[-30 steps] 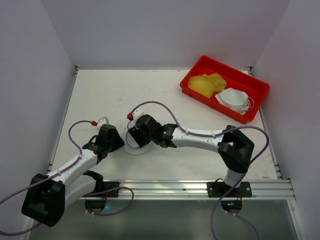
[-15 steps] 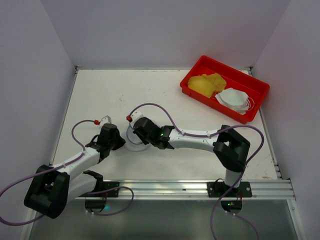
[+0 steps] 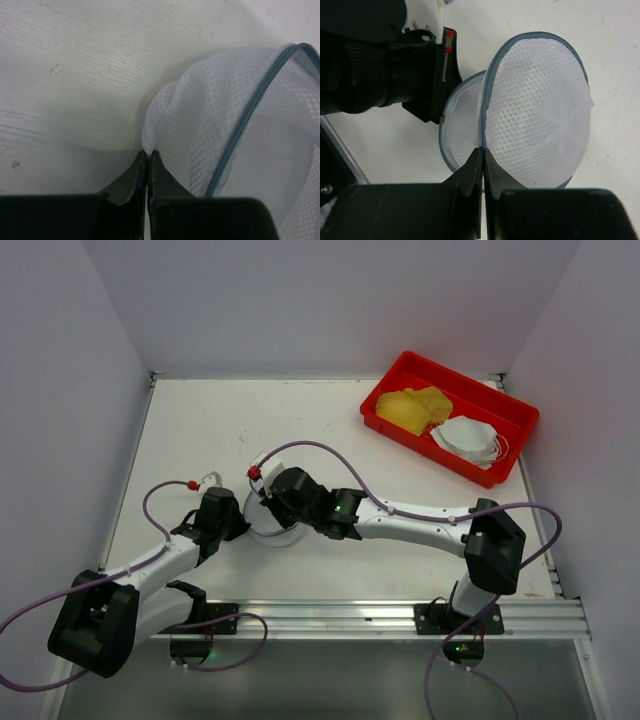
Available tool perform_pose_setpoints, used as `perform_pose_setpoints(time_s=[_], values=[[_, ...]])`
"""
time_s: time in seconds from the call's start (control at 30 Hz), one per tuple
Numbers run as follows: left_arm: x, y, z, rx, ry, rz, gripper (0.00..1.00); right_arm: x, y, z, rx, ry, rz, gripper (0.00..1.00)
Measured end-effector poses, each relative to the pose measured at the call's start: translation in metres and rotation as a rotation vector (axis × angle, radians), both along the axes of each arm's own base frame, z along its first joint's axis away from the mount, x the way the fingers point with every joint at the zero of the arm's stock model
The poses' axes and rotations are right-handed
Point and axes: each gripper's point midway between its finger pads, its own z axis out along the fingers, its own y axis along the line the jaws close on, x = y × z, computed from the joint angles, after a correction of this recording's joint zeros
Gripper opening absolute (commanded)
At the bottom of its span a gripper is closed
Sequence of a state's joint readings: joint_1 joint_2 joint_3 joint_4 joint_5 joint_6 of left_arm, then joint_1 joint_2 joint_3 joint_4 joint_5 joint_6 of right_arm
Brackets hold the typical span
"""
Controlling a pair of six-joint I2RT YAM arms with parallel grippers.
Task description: Unzip the laundry bag and remove the bra
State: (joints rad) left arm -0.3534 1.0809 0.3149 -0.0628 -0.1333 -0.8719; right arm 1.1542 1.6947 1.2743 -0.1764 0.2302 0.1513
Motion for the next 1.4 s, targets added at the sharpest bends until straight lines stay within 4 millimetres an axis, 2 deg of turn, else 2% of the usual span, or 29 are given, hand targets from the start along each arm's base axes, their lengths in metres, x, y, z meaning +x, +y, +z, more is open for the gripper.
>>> perform_pose_setpoints(time_s=[0.13, 0.23, 0.4, 0.5, 0.7, 0.9, 1.03, 1.13, 1.27, 1.4], values=[[0.000, 0.000, 0.000, -0.006, 0.002, 0.007, 0.00, -0.010, 0.012, 0.020, 0.057, 0.019, 0.061, 0.00], [0.000, 0.000, 0.000, -0.008, 0.002, 0.009, 0.00, -0.018, 0.018, 0.019, 0.065, 0.054, 0.103, 0.00], [-0.001, -0.002, 0.002, -0.026, 0.001, 0.015, 0.00, -0.035, 0.030, -0.004, 0.065, 0.150, 0.173, 0.00], [-0.003, -0.003, 0.004, -0.044, -0.014, 0.013, 0.00, -0.043, 0.036, -0.028, 0.054, 0.213, 0.201, 0.00], [-0.013, -0.004, 0.000, -0.092, -0.057, 0.014, 0.00, -0.052, 0.028, -0.068, 0.060, 0.331, 0.212, 0.00], [-0.015, -0.011, 0.000, -0.171, -0.117, 0.014, 0.00, -0.044, 0.022, -0.078, 0.105, 0.399, 0.198, 0.00], [-0.013, -0.016, 0.000, -0.202, -0.131, 0.005, 0.00, -0.047, 0.026, -0.083, 0.118, 0.431, 0.222, 0.00], [-0.013, -0.017, 0.001, -0.209, -0.135, 0.002, 0.09, -0.051, 0.026, -0.094, 0.102, 0.459, 0.231, 0.00], [-0.012, -0.015, 0.012, -0.211, -0.172, 0.008, 0.30, -0.052, 0.028, -0.112, 0.081, 0.505, 0.235, 0.01], [-0.016, -0.007, 0.014, -0.181, -0.171, 0.028, 0.44, -0.050, 0.026, -0.120, 0.079, 0.548, 0.218, 0.03]])
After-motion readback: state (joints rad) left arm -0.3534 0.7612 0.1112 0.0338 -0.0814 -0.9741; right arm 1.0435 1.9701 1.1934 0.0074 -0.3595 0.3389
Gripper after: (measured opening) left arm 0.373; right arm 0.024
